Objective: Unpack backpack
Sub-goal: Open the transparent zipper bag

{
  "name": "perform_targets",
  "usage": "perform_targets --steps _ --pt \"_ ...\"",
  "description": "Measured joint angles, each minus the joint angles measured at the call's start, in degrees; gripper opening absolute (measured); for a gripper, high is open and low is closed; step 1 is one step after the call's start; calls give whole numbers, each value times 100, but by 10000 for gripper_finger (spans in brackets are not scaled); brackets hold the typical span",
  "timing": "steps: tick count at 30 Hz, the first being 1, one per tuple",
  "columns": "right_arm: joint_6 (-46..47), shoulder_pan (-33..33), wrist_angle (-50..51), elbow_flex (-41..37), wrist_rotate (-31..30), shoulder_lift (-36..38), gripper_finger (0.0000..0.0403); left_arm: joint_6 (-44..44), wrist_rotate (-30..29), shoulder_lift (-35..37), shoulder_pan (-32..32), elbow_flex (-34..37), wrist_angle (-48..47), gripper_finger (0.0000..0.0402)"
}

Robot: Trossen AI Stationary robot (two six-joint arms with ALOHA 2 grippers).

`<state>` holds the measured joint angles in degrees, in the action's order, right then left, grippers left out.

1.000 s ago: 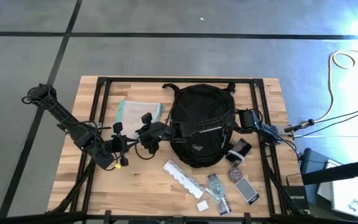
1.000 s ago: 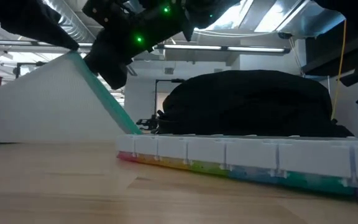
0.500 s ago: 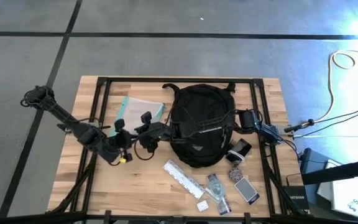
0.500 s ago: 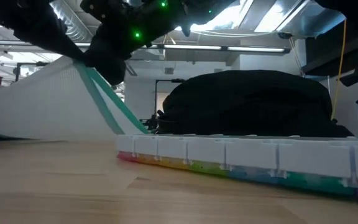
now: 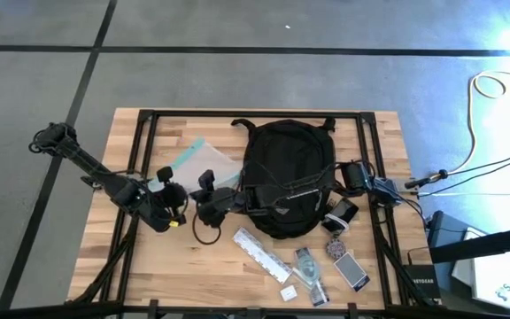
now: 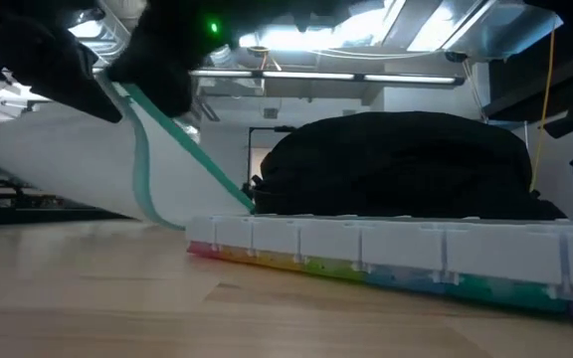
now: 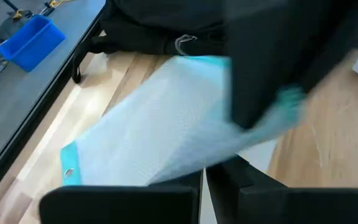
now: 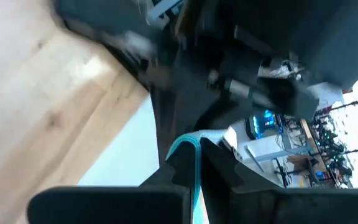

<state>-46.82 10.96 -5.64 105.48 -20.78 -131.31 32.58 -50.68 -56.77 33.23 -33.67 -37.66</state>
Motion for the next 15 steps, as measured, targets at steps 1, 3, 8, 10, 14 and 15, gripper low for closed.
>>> perform_targets --steps 1,3,8,10,14,15 --pt "0 43 17 53 -1 -1 0 0 2 0 3 0 -25 0" --pt "-1 112 37 165 4 -13 0 0 -1 2 3 -2 -106 0" --pt "1 157 26 355 341 -13 0 28 -67 4 5 -4 -244 0" --pt "1 163 5 394 388 -13 0 28 -82 4 5 -4 -246 0" --pt "1 166 -131 405 420 -13 0 -4 -171 4 3 -2 -276 0" --pt "-1 165 -187 409 415 -13 0 -5 -216 4 3 -2 -294 0"
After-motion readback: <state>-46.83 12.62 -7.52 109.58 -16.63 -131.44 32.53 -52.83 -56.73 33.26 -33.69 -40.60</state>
